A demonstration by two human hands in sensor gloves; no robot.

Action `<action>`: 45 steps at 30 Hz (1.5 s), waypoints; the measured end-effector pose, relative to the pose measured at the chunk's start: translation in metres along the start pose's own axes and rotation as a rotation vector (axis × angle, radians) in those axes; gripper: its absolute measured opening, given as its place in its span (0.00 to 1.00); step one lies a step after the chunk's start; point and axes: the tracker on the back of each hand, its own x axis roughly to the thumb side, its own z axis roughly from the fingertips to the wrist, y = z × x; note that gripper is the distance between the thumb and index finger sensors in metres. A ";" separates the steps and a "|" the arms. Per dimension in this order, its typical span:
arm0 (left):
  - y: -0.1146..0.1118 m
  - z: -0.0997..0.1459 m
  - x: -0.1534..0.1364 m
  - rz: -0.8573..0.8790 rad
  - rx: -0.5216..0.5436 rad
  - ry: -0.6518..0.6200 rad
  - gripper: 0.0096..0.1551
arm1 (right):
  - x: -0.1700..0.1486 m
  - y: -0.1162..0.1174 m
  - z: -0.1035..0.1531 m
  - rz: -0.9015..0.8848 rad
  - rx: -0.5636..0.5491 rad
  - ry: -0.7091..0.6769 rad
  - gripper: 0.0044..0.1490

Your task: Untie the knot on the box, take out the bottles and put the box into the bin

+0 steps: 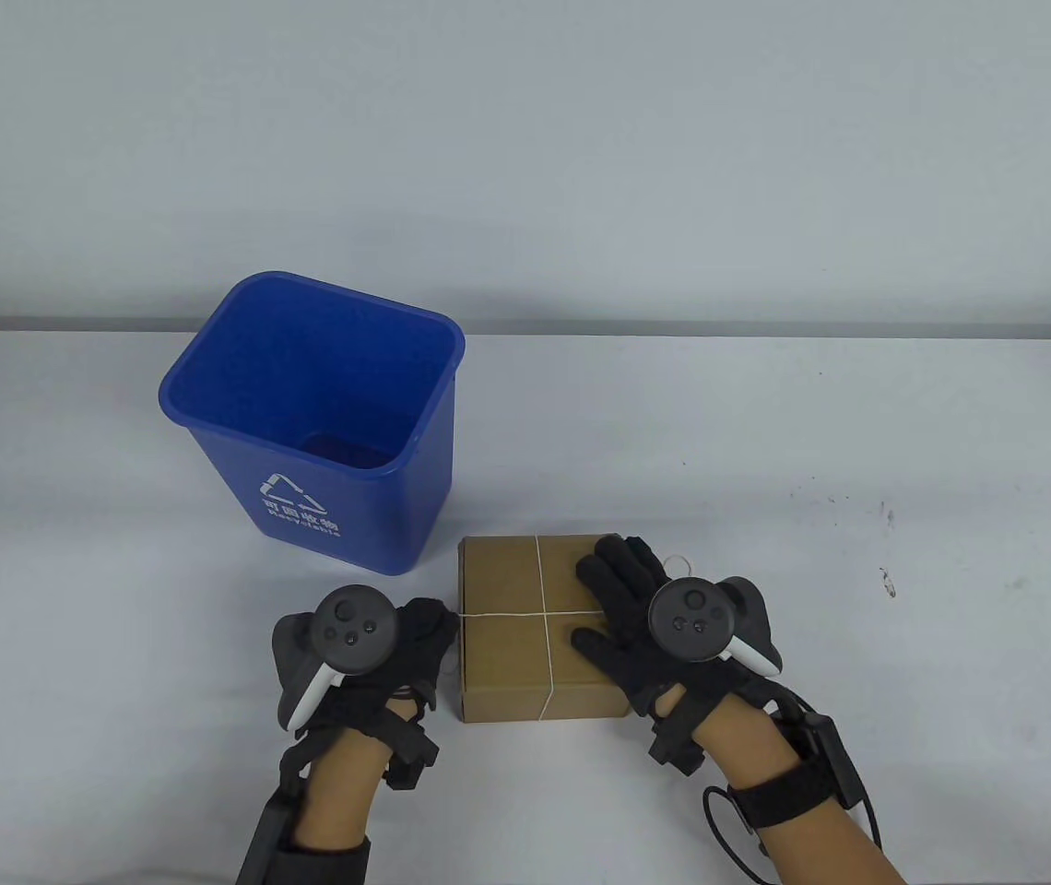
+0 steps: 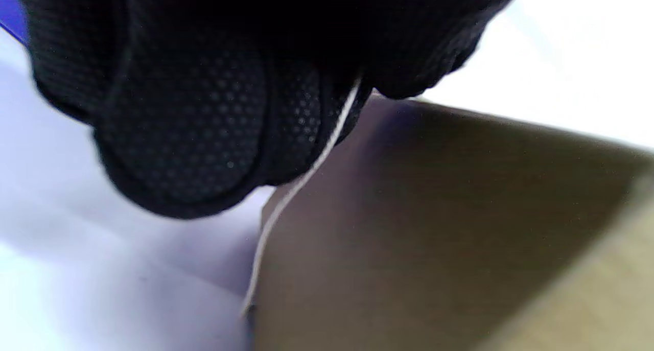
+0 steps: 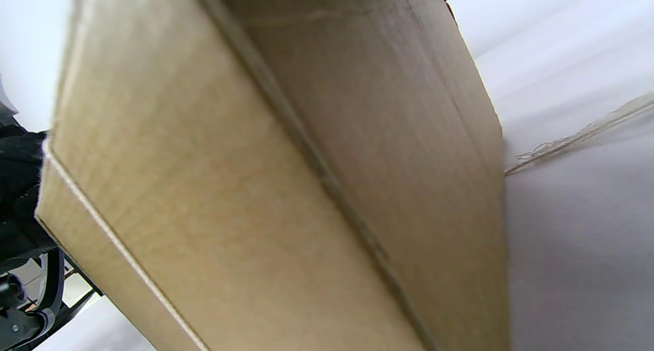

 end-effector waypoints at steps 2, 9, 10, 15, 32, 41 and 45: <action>0.003 0.000 -0.005 0.004 0.006 0.026 0.26 | 0.000 0.000 0.000 0.003 -0.001 0.001 0.50; 0.013 0.001 -0.020 -0.042 0.029 0.113 0.26 | 0.000 0.000 0.000 -0.002 -0.004 0.002 0.50; 0.014 0.002 -0.022 -0.053 0.031 0.125 0.26 | 0.000 0.000 0.000 -0.005 -0.004 0.002 0.50; 0.017 0.002 -0.033 -0.104 0.026 0.191 0.26 | 0.000 0.000 0.001 -0.008 -0.008 0.003 0.50; 0.012 0.001 -0.067 -0.199 0.017 0.403 0.25 | -0.002 0.001 0.003 -0.021 -0.013 0.012 0.50; 0.020 0.007 -0.065 -0.161 0.080 0.415 0.34 | -0.002 0.000 0.003 -0.023 -0.009 0.012 0.50; 0.020 0.006 -0.038 -0.022 0.085 0.084 0.33 | -0.002 0.000 0.003 -0.025 -0.010 0.012 0.50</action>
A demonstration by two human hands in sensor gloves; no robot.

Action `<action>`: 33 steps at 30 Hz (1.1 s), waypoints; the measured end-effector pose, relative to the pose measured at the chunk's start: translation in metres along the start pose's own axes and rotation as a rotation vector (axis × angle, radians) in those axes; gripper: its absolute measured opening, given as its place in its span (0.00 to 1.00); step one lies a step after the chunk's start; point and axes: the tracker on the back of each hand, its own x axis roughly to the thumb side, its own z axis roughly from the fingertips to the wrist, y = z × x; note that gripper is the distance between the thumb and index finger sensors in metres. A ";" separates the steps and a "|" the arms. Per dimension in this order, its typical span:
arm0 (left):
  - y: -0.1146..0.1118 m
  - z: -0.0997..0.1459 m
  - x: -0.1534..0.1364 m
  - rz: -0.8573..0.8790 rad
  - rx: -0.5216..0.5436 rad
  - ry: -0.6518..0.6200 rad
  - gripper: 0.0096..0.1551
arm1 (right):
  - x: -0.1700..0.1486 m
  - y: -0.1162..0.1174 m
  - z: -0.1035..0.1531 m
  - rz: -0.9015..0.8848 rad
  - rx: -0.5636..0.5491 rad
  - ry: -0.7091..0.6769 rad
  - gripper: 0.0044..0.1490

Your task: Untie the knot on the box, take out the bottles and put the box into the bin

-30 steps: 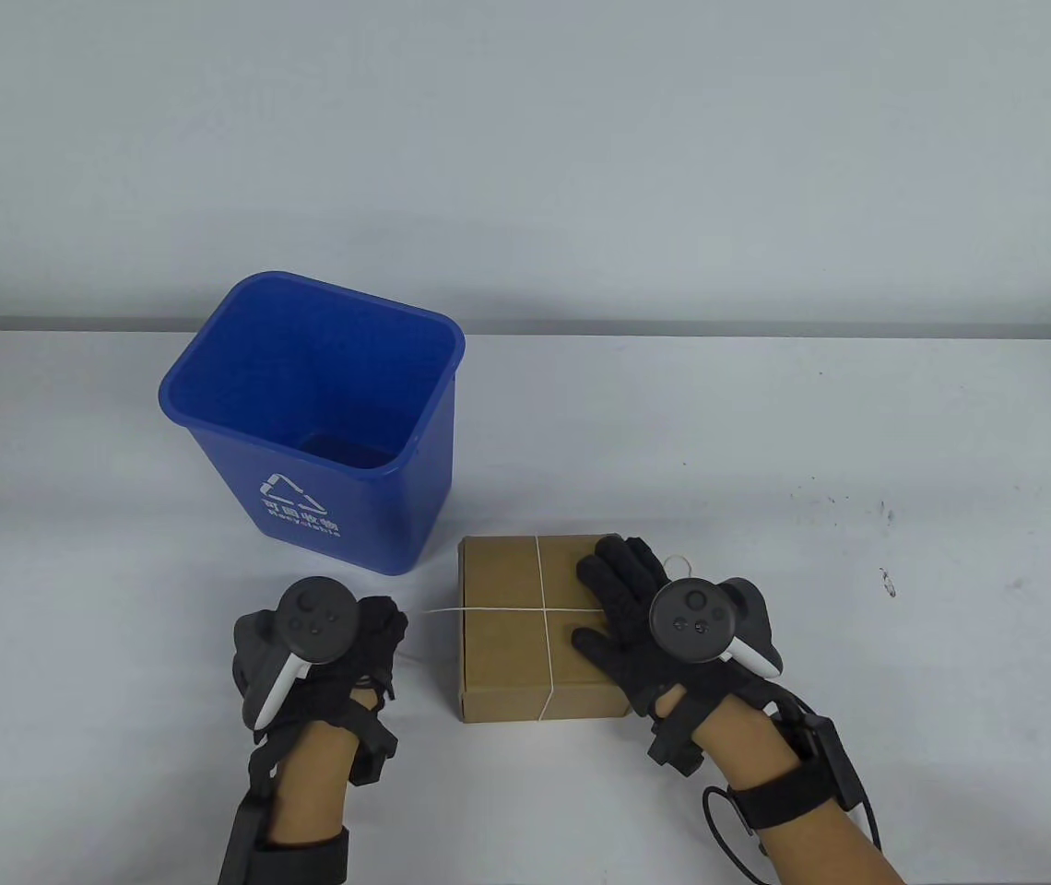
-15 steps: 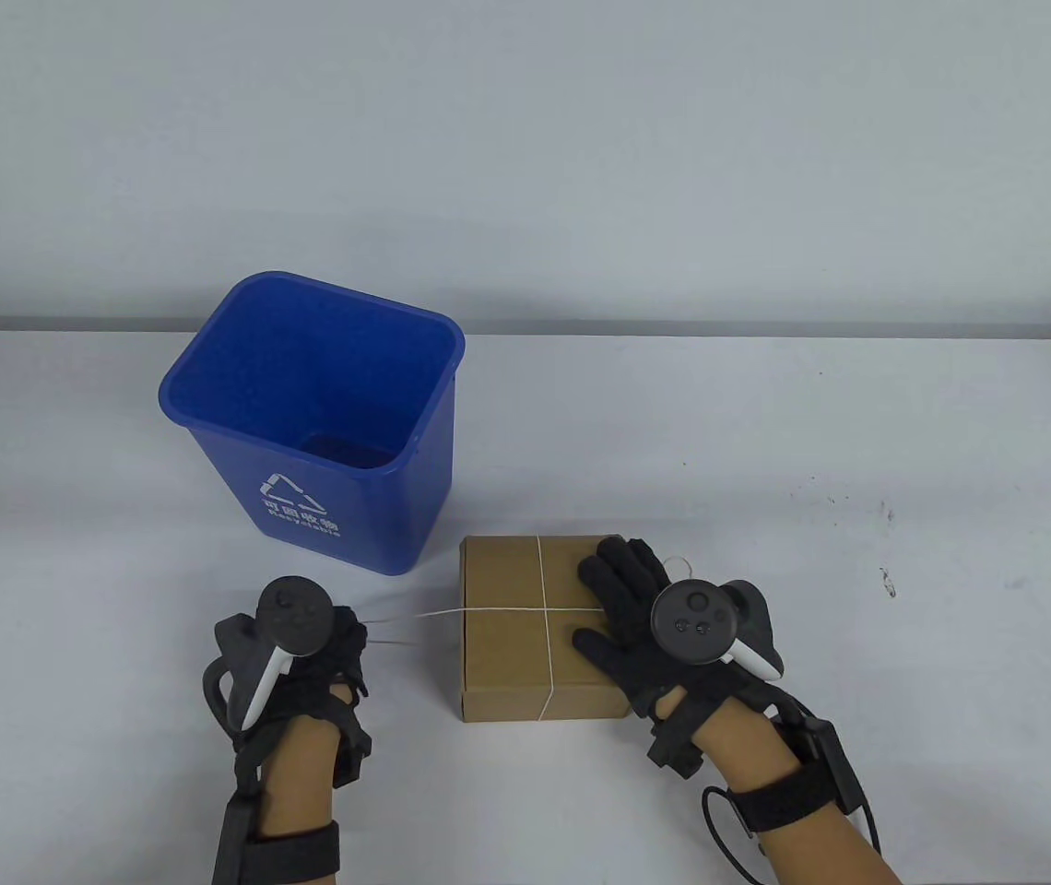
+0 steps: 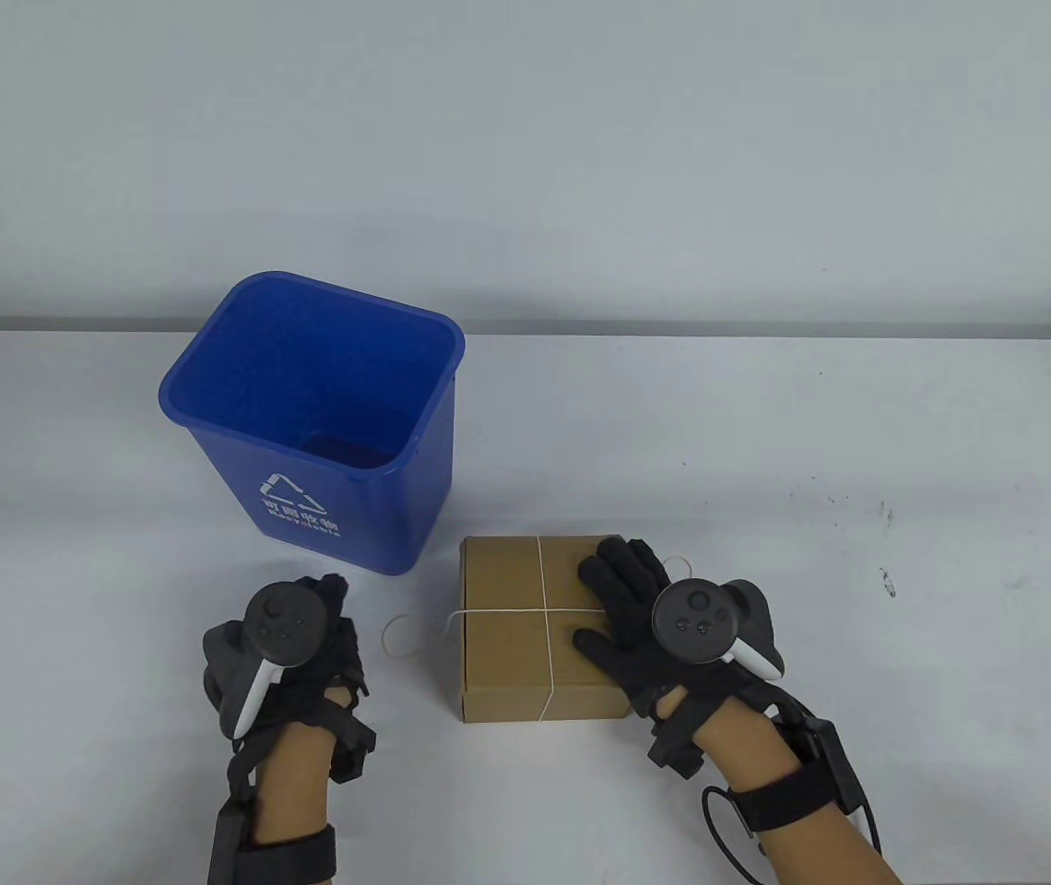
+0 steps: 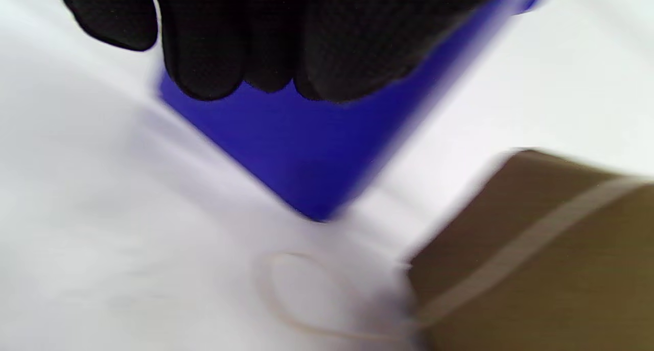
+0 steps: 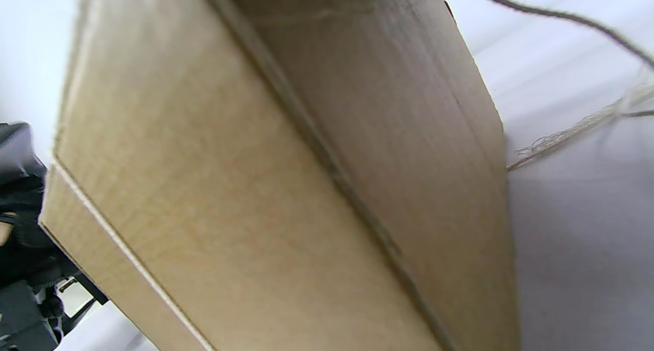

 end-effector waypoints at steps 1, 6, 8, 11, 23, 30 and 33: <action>-0.002 0.000 0.006 0.005 -0.016 -0.051 0.34 | 0.000 0.000 0.000 0.000 0.000 0.000 0.50; -0.018 0.004 0.038 0.020 -0.063 -0.242 0.36 | 0.000 0.000 0.000 -0.003 0.000 -0.002 0.50; -0.024 0.005 0.045 0.012 -0.062 -0.272 0.36 | 0.000 0.000 0.000 -0.003 0.000 -0.002 0.50; -0.028 0.005 0.049 -0.051 -0.044 -0.272 0.36 | 0.000 0.000 0.000 -0.003 0.000 -0.002 0.50; -0.030 0.004 0.042 -0.009 0.059 -0.286 0.23 | 0.000 0.001 -0.001 -0.003 0.000 -0.002 0.50; -0.030 0.003 0.044 -0.094 0.059 -0.266 0.22 | 0.000 0.001 -0.001 -0.006 0.000 -0.003 0.50; -0.027 0.003 0.040 -0.104 0.064 -0.247 0.22 | 0.000 0.001 -0.001 -0.008 -0.001 -0.003 0.50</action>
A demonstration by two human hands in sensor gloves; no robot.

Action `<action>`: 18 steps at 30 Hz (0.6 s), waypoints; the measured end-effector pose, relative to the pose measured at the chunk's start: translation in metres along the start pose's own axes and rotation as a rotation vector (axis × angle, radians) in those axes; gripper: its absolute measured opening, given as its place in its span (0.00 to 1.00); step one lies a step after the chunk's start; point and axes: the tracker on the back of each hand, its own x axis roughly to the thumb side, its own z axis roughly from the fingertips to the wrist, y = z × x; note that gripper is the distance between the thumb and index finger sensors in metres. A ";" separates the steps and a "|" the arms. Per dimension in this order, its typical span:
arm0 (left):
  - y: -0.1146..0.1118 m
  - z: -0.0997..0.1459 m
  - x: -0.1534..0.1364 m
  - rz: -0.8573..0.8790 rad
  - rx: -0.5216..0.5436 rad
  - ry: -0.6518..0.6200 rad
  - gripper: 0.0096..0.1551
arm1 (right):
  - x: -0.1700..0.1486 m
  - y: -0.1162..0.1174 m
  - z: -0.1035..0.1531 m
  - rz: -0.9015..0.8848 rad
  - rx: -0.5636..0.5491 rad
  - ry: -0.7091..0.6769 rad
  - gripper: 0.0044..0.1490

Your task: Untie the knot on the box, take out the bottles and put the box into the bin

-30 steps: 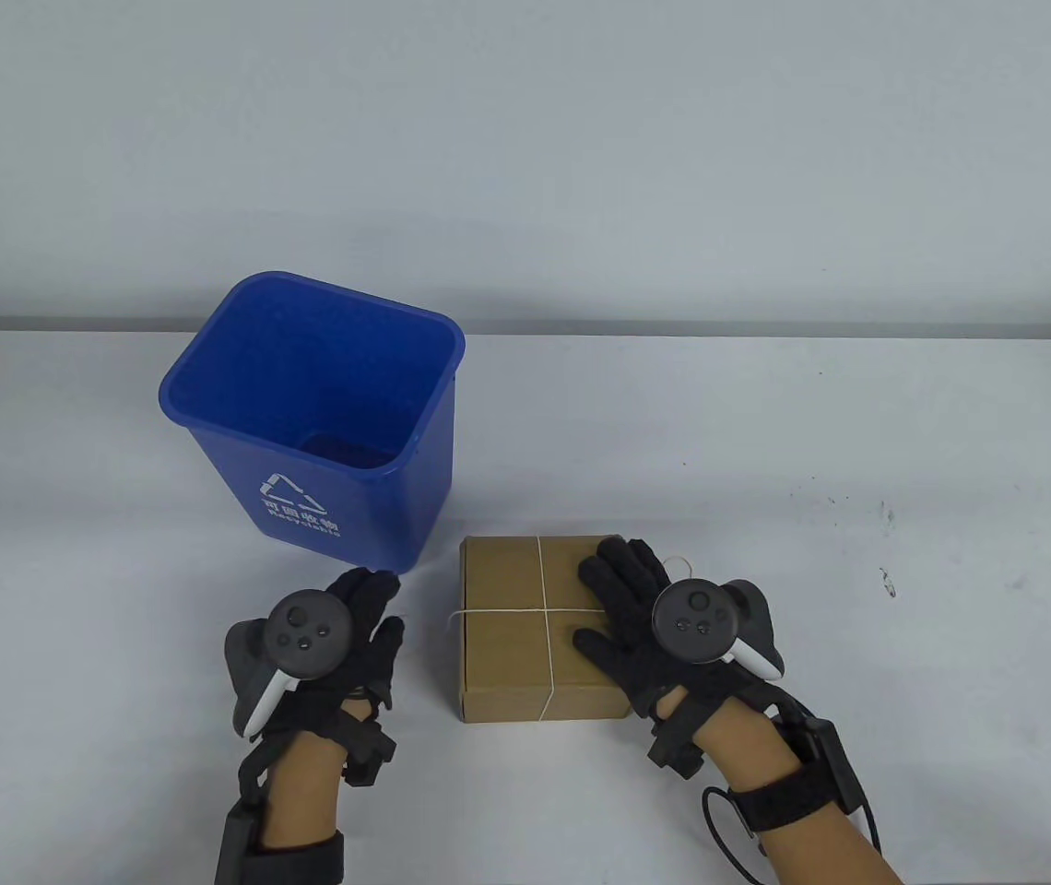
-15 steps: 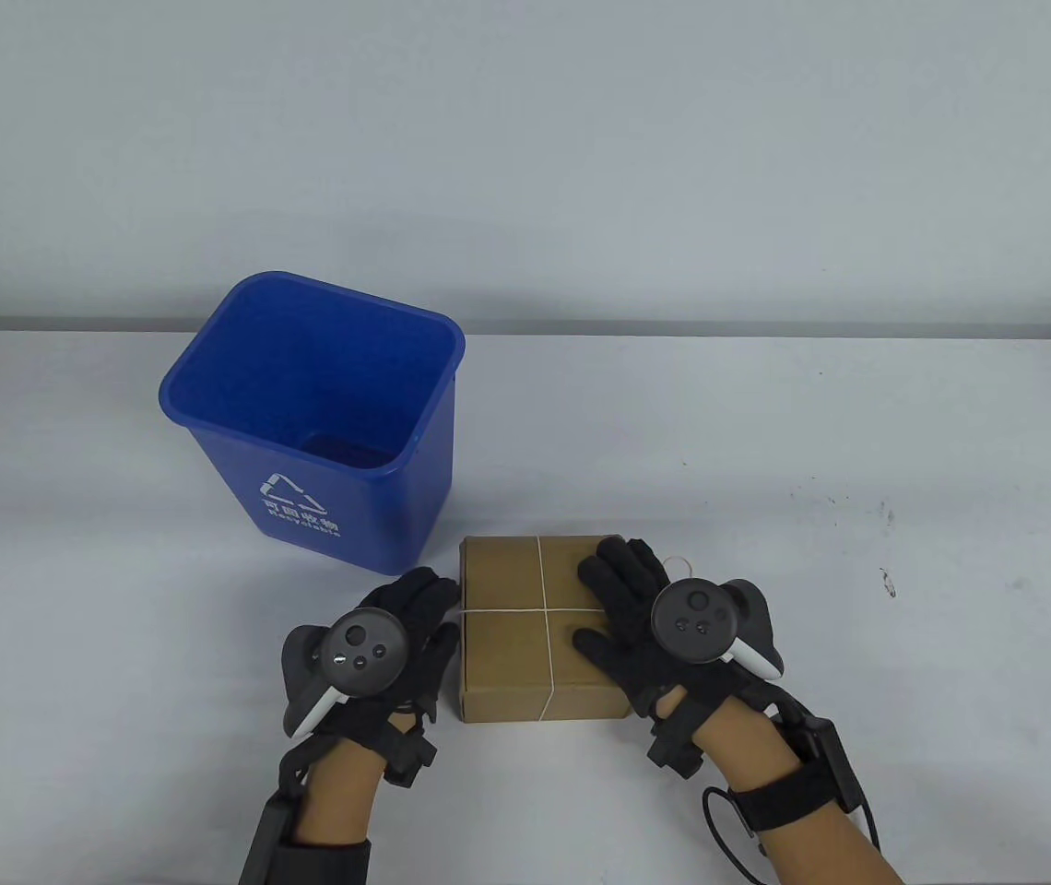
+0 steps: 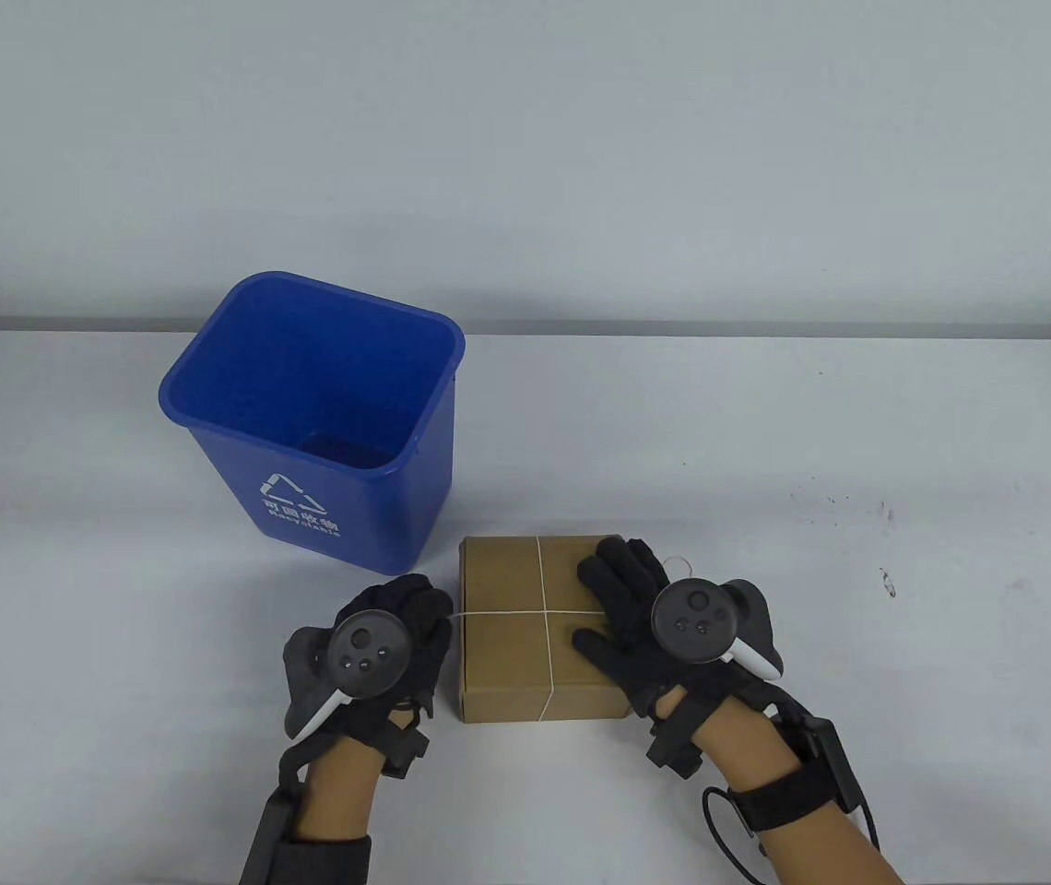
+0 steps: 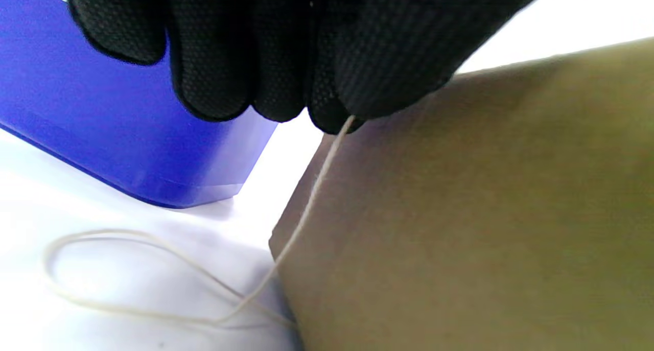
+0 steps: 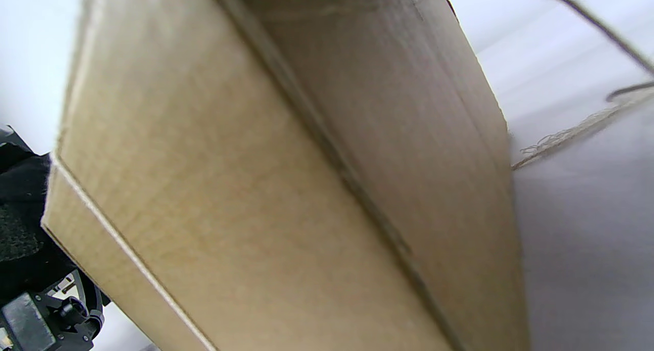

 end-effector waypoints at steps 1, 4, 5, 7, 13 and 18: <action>0.001 0.000 -0.002 -0.002 0.001 0.008 0.22 | 0.000 0.000 0.000 -0.001 0.000 0.000 0.50; 0.004 0.000 -0.007 -0.057 0.004 0.038 0.22 | 0.000 0.000 0.000 -0.004 -0.001 -0.001 0.50; 0.006 0.001 -0.010 -0.084 0.011 0.057 0.22 | 0.000 0.000 0.000 -0.005 -0.001 -0.001 0.50; 0.008 0.001 -0.014 -0.100 0.019 0.083 0.22 | 0.000 0.000 0.000 -0.006 -0.002 -0.001 0.50; 0.016 0.004 -0.031 -0.109 0.018 0.199 0.22 | 0.000 0.000 0.000 -0.007 -0.003 -0.001 0.50; 0.021 0.005 -0.045 -0.106 0.032 0.290 0.22 | -0.001 0.000 0.000 -0.008 -0.002 -0.001 0.50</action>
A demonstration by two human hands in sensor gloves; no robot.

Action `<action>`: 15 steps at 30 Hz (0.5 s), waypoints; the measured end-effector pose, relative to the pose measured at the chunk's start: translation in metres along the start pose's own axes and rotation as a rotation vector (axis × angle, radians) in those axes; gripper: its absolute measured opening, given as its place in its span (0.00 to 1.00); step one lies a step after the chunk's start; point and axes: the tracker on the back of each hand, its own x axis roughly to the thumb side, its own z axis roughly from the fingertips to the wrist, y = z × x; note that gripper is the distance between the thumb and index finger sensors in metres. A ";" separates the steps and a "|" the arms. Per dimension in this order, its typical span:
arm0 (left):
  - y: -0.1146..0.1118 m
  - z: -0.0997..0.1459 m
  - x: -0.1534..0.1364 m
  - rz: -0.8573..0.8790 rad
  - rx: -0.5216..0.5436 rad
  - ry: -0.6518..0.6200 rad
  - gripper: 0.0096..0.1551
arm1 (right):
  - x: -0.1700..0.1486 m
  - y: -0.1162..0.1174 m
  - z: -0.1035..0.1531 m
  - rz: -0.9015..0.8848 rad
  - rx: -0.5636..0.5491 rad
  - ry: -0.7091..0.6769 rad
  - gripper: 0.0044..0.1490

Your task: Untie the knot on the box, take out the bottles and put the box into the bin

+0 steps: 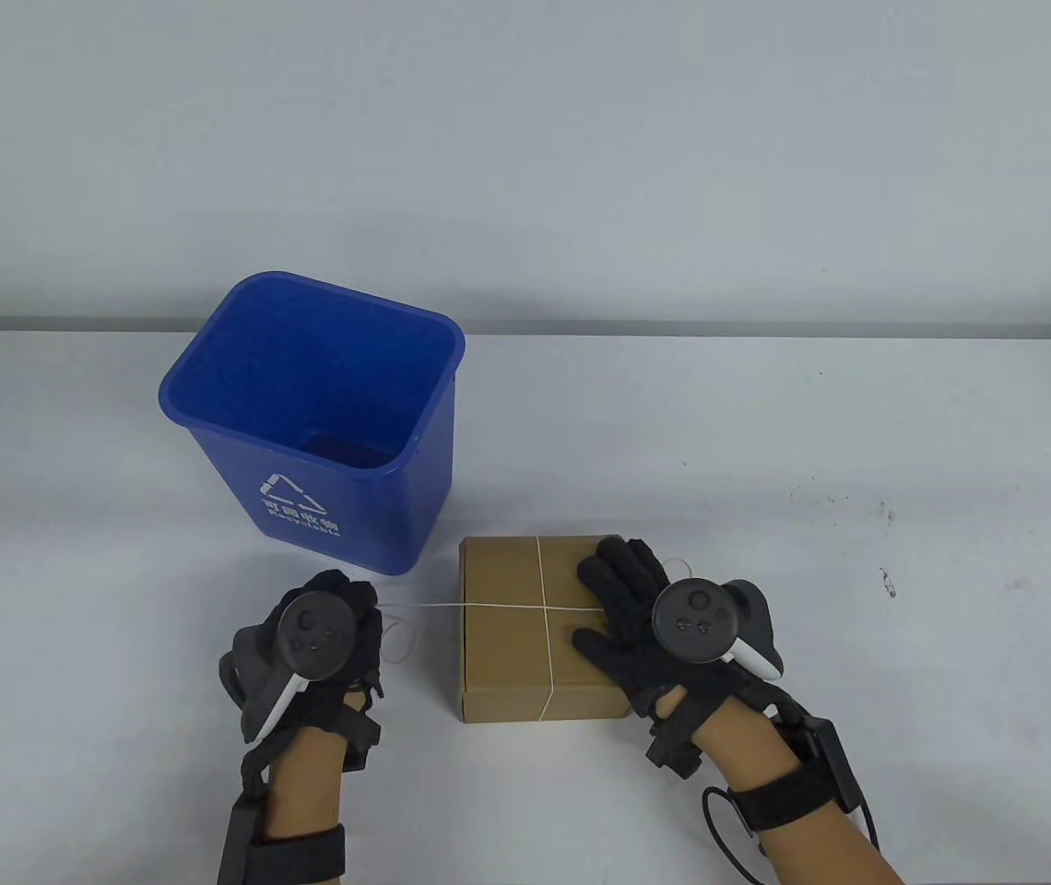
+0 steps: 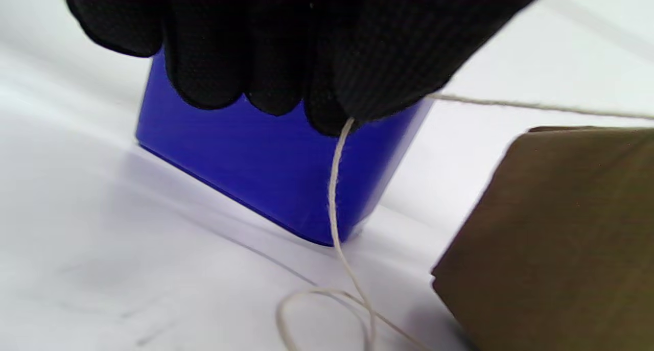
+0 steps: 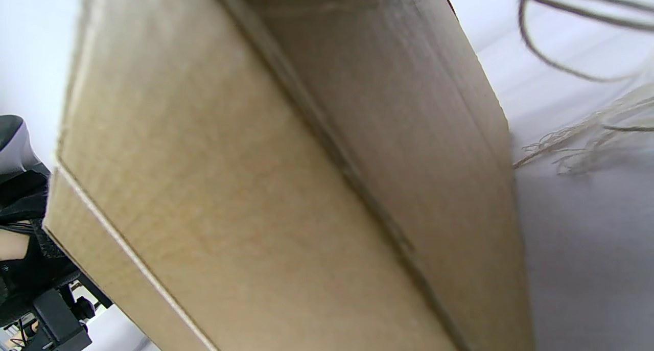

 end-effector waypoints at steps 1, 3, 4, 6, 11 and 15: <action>0.000 -0.001 -0.003 0.001 -0.006 0.017 0.22 | 0.000 0.000 0.000 -0.001 0.000 0.000 0.50; 0.000 -0.002 -0.009 0.028 -0.018 0.041 0.22 | 0.000 0.000 0.000 -0.001 0.001 0.000 0.50; 0.000 -0.002 -0.012 0.041 -0.014 0.058 0.22 | 0.000 0.000 0.000 -0.001 0.000 0.000 0.50; 0.001 -0.003 -0.016 0.037 -0.014 0.083 0.22 | 0.000 0.000 0.000 -0.001 0.001 0.000 0.49; -0.003 -0.005 -0.029 0.013 -0.079 0.205 0.22 | 0.000 0.000 0.000 -0.001 0.001 0.000 0.50; -0.010 -0.007 -0.039 -0.016 -0.110 0.278 0.23 | 0.000 0.000 0.000 -0.001 0.001 0.000 0.50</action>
